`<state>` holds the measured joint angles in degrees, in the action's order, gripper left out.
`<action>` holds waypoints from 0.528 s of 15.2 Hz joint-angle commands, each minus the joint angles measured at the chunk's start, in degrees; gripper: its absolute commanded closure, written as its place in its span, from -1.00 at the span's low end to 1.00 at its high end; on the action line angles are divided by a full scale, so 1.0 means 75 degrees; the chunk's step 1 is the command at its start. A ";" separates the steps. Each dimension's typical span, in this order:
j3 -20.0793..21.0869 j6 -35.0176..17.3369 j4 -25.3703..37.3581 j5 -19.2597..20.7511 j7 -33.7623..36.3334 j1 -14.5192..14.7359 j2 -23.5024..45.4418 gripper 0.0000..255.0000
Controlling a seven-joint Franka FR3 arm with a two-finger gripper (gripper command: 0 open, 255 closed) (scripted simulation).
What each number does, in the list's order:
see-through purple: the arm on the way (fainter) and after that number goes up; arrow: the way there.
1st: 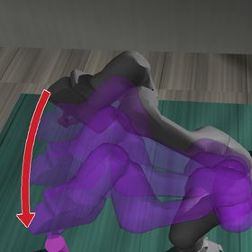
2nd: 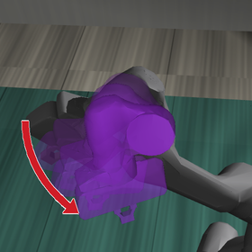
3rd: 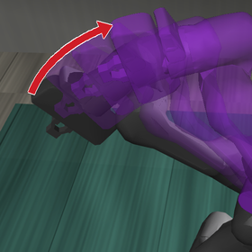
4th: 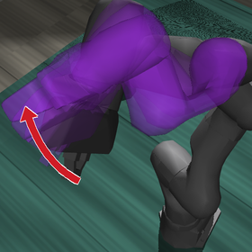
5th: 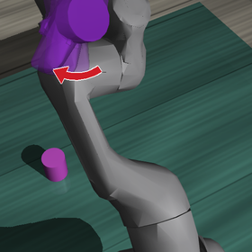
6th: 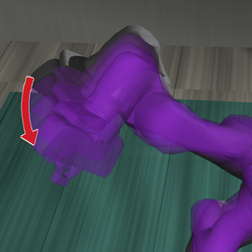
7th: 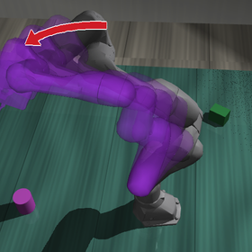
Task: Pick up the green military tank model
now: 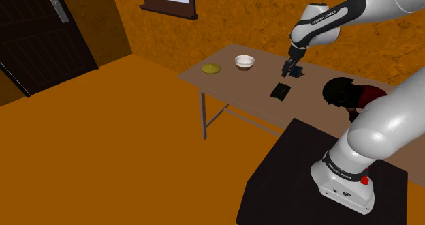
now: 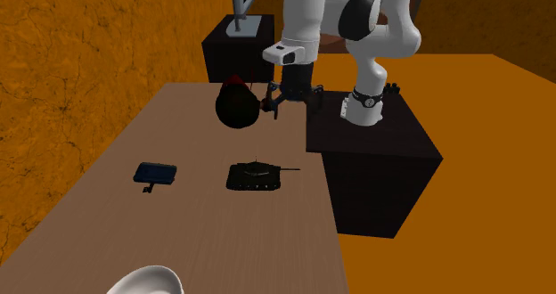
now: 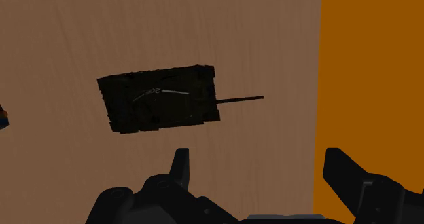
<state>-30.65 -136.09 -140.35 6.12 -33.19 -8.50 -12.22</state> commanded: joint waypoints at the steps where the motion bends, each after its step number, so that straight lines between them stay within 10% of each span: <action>1: -0.0315 -0.0415 0.0196 -0.0481 -0.0500 0.0062 0.0634 -1.00; 8: -0.0587 -0.1119 0.1387 -0.3136 -0.2731 -0.0286 0.3045 -1.00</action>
<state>-35.23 -144.42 -131.64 -14.40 -51.36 -9.87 8.23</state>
